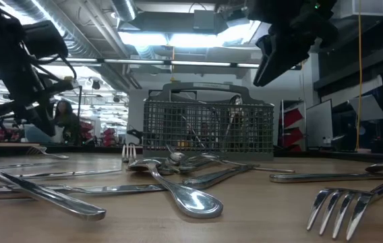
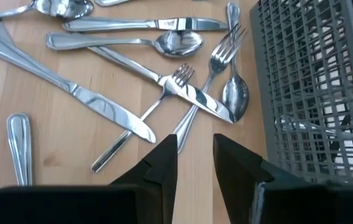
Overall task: Sort silverware
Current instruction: Put the fork into the silverware rack
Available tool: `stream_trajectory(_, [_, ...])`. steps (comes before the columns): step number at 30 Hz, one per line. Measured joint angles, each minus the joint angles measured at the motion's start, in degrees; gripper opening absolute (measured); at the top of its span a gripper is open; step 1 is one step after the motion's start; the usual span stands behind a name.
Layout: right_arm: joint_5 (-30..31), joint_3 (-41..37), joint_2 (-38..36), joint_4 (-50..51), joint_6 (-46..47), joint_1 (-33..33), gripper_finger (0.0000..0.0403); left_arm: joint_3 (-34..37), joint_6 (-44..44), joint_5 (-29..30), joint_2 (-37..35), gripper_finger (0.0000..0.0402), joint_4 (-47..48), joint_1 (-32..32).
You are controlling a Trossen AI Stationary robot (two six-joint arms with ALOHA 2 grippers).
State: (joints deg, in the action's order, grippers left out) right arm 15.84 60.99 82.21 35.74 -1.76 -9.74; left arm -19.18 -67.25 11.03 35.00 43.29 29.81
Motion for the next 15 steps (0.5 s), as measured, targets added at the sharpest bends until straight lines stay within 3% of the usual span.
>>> stream_trajectory(10, [-0.02,0.00,0.00,2.91,0.00,0.00,0.0105,0.00,9.28,-1.71,0.00,0.0004,3.30,9.32])
stream_trajectory(15, [-0.02,0.00,0.00,3.31,0.00,0.00,0.0105,0.00,8.49,-1.74,0.00,0.0008,4.80,12.17])
